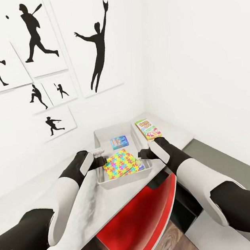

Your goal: Put all the toys in the child's room - the three board games (two on the bed and one on the table), the two jigsaw puzzles on the table, and the tennis ball on the table - inside the toy box on the table in the child's room.

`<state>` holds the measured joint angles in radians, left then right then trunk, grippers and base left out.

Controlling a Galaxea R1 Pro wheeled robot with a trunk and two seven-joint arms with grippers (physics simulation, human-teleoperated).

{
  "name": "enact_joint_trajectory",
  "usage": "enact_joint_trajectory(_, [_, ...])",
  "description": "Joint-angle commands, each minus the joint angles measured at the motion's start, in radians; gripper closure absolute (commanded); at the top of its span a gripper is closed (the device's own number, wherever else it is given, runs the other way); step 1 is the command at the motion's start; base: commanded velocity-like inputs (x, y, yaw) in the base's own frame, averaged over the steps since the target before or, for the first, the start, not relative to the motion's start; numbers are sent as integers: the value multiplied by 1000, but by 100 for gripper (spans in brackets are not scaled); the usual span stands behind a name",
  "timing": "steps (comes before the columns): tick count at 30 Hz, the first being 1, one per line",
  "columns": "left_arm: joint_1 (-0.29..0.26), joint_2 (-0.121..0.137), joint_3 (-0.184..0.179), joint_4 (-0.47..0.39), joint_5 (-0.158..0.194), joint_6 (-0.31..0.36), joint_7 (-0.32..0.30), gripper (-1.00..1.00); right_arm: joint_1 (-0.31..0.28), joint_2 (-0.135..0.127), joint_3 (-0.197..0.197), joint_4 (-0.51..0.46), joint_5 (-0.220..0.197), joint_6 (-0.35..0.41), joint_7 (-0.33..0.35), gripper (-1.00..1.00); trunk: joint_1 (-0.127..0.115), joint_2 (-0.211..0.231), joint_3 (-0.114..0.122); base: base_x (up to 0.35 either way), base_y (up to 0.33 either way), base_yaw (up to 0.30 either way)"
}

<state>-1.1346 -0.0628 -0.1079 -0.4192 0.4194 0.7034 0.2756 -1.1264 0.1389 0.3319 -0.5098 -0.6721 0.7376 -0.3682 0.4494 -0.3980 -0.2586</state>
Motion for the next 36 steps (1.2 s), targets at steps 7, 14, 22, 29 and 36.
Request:
enact_joint_trajectory(7, [-1,0,-7,-1,11,3,8,-100,-1,-2,6,0,-11,2,-9,-100,1,-2,-2,0,0,0])
enact_joint_trajectory(14, [-1,0,-7,-2,12,2,8,100,-1,-4,6,2,-11,3,-9,-100,1,-2,-2,0,0,0])
enact_joint_trajectory(22, [-1,0,-7,-1,12,3,8,100,-1,-5,6,2,-11,3,-8,100,1,-2,-2,0,0,0])
enact_joint_trajectory(29, [-1,0,-7,-1,12,3,8,100,-1,-7,6,2,-11,3,-8,100,1,-2,-2,0,0,0])
enact_joint_trajectory(36, [-1,0,-7,-1,12,2,8,100,-1,-10,4,2,-11,2,-8,100,1,-2,-2,0,0,0])
